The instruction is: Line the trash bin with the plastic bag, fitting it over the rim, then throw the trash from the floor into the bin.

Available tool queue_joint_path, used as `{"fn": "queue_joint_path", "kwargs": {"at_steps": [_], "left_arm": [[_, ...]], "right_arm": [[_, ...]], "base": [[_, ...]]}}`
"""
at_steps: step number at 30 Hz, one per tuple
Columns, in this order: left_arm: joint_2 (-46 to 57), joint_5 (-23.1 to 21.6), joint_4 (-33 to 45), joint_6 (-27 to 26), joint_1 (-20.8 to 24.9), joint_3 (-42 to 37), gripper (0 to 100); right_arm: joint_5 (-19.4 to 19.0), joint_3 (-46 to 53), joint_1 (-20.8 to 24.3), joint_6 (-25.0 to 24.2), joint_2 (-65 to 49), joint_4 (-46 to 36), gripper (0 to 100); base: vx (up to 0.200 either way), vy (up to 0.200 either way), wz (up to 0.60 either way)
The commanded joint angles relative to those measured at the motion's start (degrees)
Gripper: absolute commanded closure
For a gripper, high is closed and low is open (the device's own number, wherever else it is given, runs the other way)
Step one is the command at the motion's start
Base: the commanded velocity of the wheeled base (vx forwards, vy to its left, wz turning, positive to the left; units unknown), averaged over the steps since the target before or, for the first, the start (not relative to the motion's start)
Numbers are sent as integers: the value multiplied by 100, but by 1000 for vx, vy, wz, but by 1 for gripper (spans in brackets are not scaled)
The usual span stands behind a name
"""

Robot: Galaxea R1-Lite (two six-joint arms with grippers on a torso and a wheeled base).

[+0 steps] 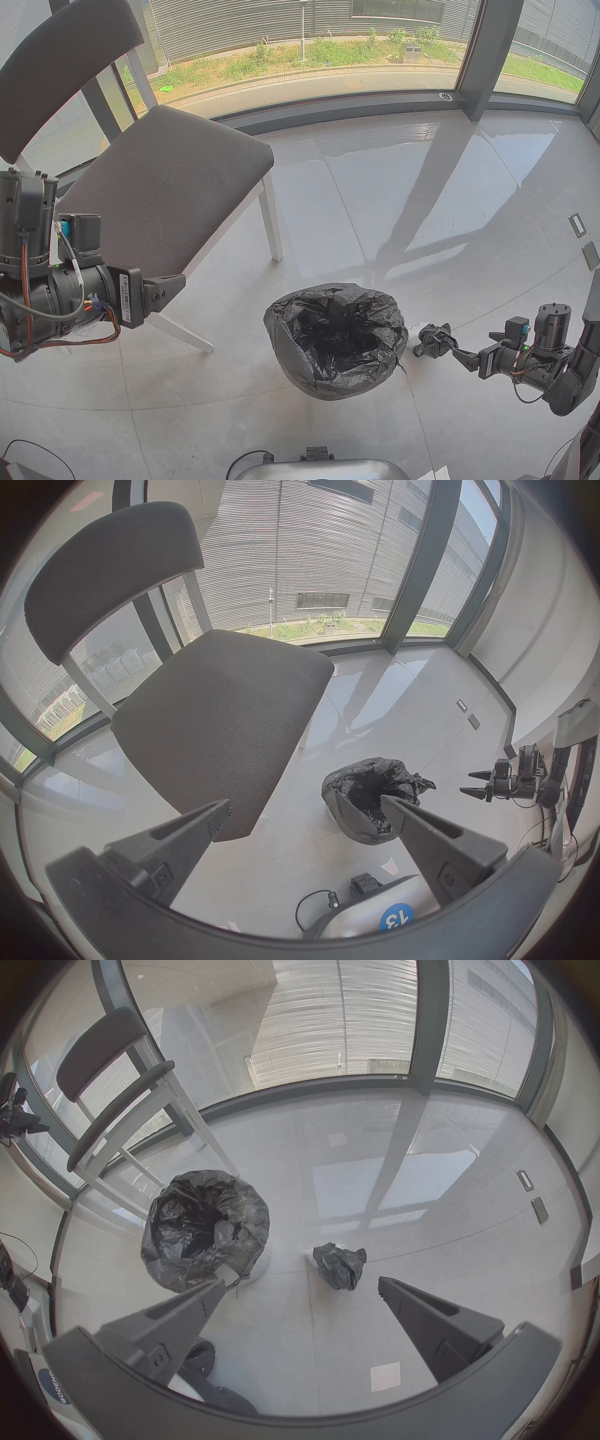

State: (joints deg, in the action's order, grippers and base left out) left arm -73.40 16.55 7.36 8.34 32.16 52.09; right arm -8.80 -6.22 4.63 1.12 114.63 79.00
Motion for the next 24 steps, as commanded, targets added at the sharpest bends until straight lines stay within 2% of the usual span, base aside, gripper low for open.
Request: {"fn": "queue_joint_path", "kwargs": {"at_steps": [1,8,17,24], "left_arm": [[-69,50,2,54,18,-15,0],[-148,137,2,159,10,3,0],[-175,454,11,282,54,-6,0],[-210,630,11,282,54,12,0]], "right_arm": [[-95,-187,-191,37,710,389,0],[-95,-679,-287,55,1765,775,0],[-113,-1593,-437,108,2872,802,0],[-254,-2542,-437,116,3347,345,0]], "base": [[0,0,0],[0,0,0],[0,0,0],[0,0,0]]}}
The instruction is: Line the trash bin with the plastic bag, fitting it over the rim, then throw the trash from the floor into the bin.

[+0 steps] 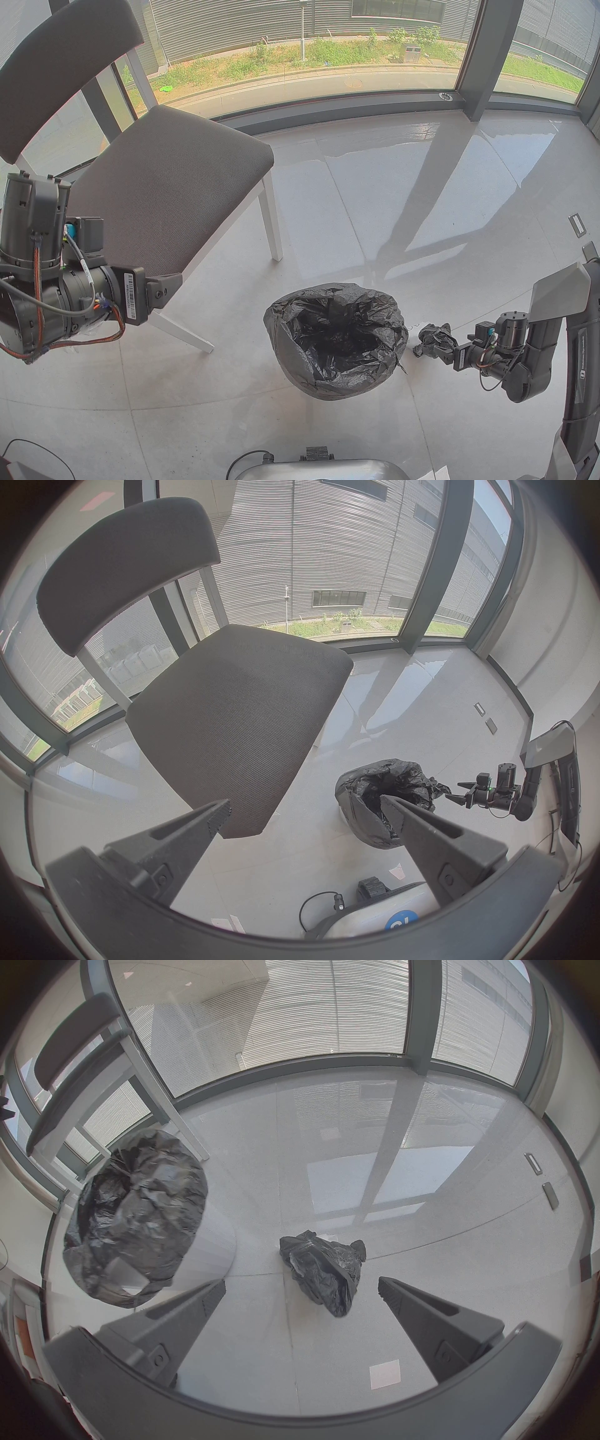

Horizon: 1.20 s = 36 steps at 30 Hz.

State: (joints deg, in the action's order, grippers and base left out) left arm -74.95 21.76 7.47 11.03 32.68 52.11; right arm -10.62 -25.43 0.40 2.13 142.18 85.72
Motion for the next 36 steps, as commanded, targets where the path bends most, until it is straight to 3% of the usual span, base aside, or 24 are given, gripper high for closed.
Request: {"fn": "queue_joint_path", "kwargs": {"at_steps": [1,9,20,21,36], "left_arm": [[-55,127,9,13,19,0,0],[-81,179,9,31,107,-26,0],[-20,276,9,31,107,-26,0],[-20,276,9,31,107,-26,0],[-20,276,9,31,98,0,0]], "right_arm": [[-116,-683,-14,6,583,-469,0],[-195,-1799,-128,59,574,-1480,0],[-195,-1931,-128,59,574,-1647,0],[-195,-1931,-128,68,565,-1664,100],[-186,-1808,-128,85,442,-1998,100]], "base": [[0,0,0],[0,0,0],[0,0,0],[0,0,0],[0,0,0]]}}
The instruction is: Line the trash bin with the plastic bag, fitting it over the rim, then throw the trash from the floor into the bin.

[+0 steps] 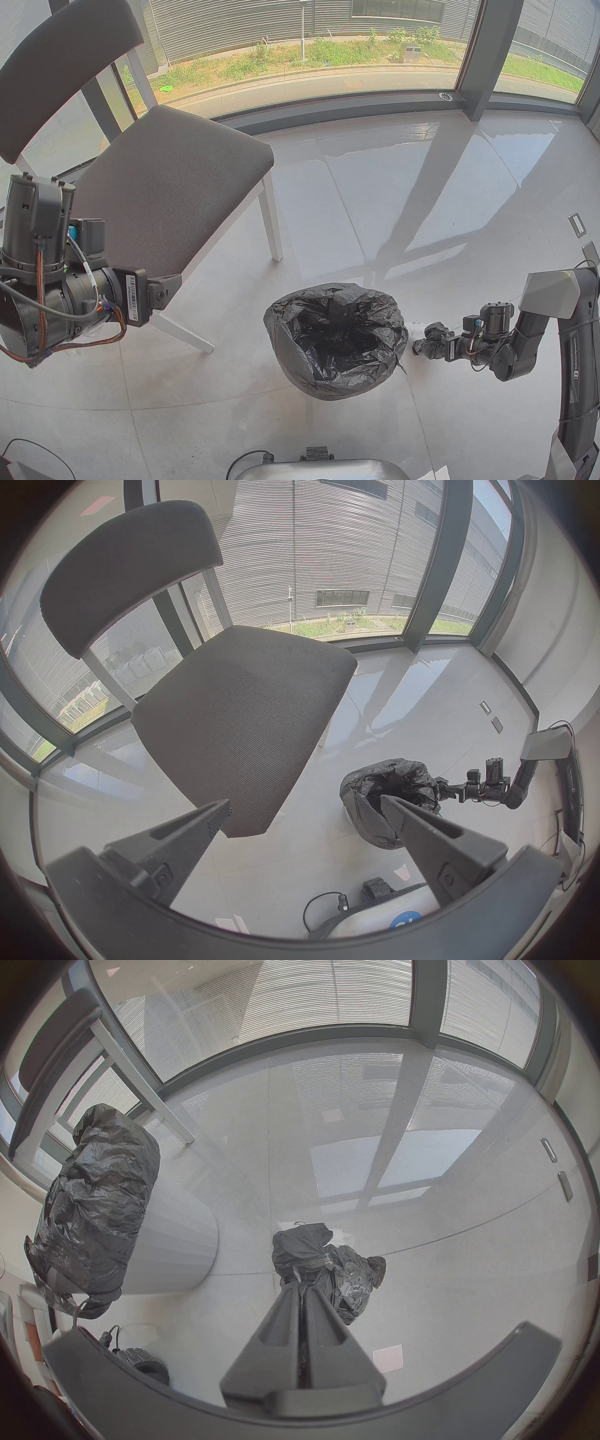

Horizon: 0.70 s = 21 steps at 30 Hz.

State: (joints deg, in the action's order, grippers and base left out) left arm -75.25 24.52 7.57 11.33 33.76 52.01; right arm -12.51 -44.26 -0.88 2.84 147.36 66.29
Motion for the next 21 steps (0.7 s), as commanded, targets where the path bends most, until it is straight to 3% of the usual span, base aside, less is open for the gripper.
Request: {"fn": "queue_joint_path", "kwargs": {"at_steps": [1,6,21], "left_arm": [[11,1,-1,1,-18,11,0],[19,1,-1,1,-1,11,0],[11,97,-28,28,228,-50,0]], "right_arm": [[3,93,0,32,-76,-55,100],[11,630,-9,287,-383,165,100],[-6,3134,220,270,-2633,1342,100]], "base": [[0,0,0],[0,0,0],[0,0,0]]}}
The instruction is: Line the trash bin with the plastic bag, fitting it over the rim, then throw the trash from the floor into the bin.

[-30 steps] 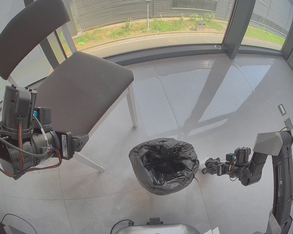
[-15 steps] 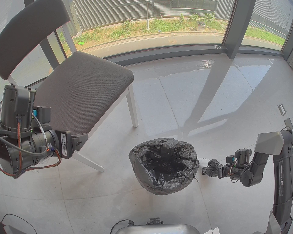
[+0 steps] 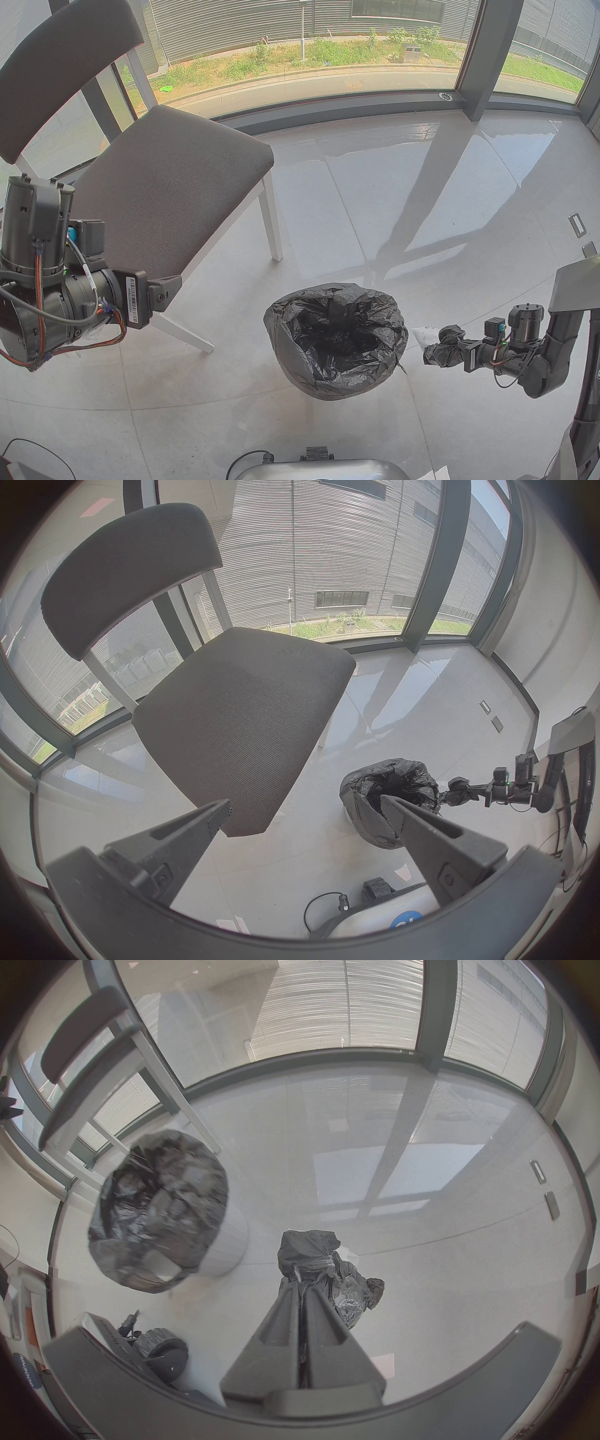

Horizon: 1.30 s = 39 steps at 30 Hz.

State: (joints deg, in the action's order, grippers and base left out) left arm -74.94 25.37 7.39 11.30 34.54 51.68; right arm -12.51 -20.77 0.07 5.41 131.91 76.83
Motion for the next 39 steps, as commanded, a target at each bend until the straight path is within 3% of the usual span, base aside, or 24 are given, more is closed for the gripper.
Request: {"fn": "queue_joint_path", "kwargs": {"at_steps": [1,13,21,28,39], "left_arm": [[-30,12,-9,56,185,-17,0],[5,214,-9,83,493,-114,0],[23,478,-18,118,827,-307,0],[5,557,-308,109,844,-342,0],[-4,706,-932,100,1178,-404,0]], "right_arm": [[-6,891,151,12,-1265,316,100],[-41,1743,661,-84,-3796,359,100],[-463,2077,1302,-304,-4578,359,100],[-525,2077,2287,-585,-4394,307,100],[-542,1735,3078,-585,-2785,773,100]], "base": [[0,0,0],[0,0,0],[0,0,0],[0,0,0],[0,0,0]]}}
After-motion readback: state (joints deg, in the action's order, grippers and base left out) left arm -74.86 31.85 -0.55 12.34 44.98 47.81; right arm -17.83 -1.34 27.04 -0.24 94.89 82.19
